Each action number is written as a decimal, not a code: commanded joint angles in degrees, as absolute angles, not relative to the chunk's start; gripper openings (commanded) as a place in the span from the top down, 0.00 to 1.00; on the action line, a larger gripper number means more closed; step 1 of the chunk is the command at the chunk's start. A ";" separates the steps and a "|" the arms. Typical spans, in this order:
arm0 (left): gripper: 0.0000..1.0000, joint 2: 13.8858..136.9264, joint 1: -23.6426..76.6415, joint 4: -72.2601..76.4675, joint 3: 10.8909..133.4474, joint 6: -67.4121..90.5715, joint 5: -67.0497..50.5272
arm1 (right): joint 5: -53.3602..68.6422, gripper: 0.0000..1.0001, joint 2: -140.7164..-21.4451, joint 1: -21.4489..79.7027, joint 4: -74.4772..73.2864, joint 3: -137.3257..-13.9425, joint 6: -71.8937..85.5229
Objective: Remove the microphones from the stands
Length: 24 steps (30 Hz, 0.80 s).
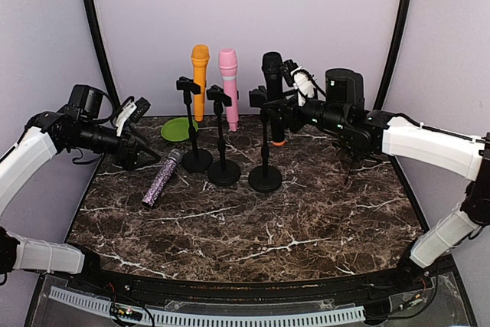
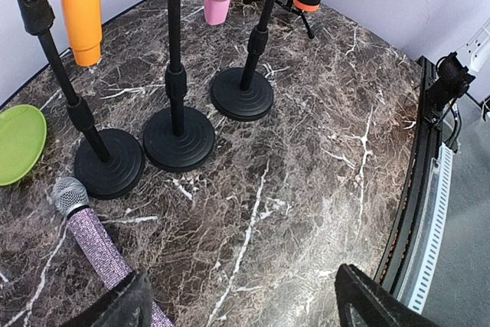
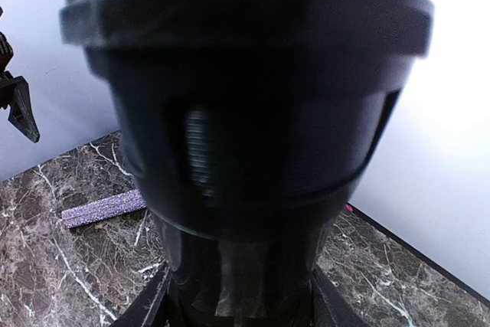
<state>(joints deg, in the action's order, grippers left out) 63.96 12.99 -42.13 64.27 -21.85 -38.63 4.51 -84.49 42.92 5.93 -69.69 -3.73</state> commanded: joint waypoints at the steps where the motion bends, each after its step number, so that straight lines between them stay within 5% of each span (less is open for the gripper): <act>1: 0.14 63.40 12.67 -43.51 65.92 -22.94 -39.95 | 3.10 1.00 -81.15 45.73 10.77 -68.43 -1.80; 8: 0.02 63.24 12.60 -43.77 65.83 -22.26 -41.01 | 3.59 1.00 -78.83 49.50 13.54 -67.25 1.17; 24: 0.01 61.03 12.66 -46.85 66.10 -27.44 -46.81 | 3.52 1.00 -79.32 59.06 16.22 -65.21 6.66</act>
<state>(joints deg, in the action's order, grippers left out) 62.39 12.95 -43.66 64.58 -23.77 -42.24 3.14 -80.40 56.58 8.67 -64.45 3.88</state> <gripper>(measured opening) 0.989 0.467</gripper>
